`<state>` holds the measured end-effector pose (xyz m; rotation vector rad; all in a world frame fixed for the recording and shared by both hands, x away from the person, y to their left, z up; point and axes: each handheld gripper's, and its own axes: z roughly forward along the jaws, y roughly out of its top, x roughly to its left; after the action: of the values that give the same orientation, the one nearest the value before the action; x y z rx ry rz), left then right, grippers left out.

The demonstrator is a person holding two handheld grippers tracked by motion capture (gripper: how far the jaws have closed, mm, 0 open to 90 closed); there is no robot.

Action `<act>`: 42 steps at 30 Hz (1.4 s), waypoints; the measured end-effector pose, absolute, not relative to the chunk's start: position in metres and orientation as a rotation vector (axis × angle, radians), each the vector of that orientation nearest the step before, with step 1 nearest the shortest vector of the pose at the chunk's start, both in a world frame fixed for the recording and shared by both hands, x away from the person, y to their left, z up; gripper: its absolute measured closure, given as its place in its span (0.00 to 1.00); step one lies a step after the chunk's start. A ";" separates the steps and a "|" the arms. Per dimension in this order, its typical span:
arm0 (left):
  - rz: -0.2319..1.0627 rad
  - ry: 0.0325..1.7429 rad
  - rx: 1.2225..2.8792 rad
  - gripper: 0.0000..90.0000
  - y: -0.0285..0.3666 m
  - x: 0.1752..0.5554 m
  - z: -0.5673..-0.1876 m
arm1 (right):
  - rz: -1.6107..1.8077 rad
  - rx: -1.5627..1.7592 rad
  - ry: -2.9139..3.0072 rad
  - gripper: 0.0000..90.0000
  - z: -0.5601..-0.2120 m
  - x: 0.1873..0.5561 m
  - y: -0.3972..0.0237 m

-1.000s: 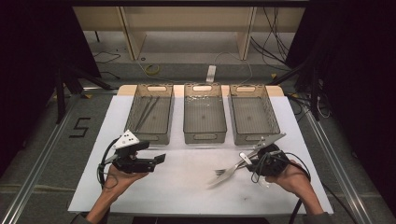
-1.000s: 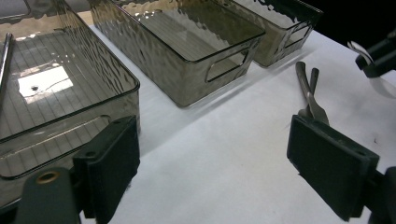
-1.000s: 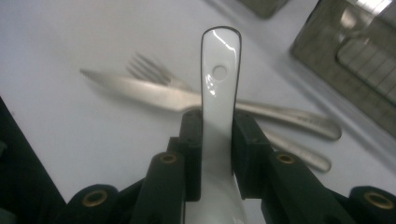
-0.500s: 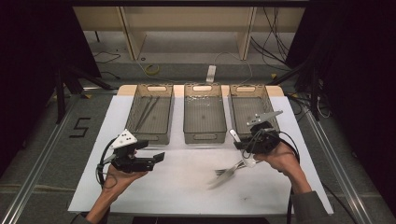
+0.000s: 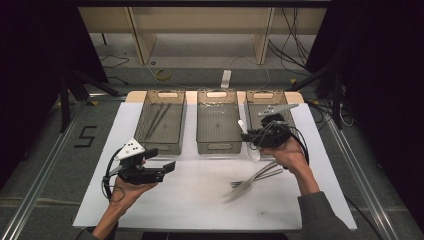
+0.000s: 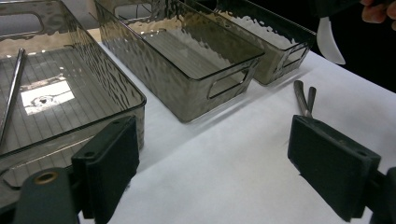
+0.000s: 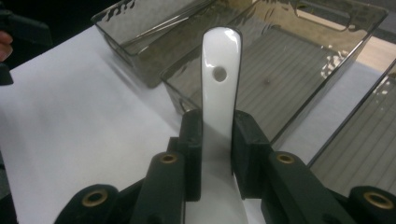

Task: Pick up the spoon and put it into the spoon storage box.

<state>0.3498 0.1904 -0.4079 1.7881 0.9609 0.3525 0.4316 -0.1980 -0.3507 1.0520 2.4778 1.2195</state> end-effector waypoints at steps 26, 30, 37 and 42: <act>0.400 0.956 1.727 0.18 0.193 0.346 -0.405 | 1.271 1.117 2.341 0.85 -0.344 0.494 -0.152; 0.410 0.960 1.725 0.18 0.194 0.346 -0.405 | 1.260 1.124 2.332 0.85 -0.347 0.500 -0.147; 0.419 0.953 1.720 0.18 0.192 0.345 -0.405 | 1.243 1.164 2.305 0.85 -0.356 0.512 -0.143; 0.418 0.946 1.729 0.18 0.192 0.346 -0.405 | 1.237 1.193 2.294 0.84 -0.362 0.518 -0.138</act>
<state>0.3457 0.1916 -0.4054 1.7288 0.9461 0.4181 0.5178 -0.1381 -0.3624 1.1932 2.2942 1.2366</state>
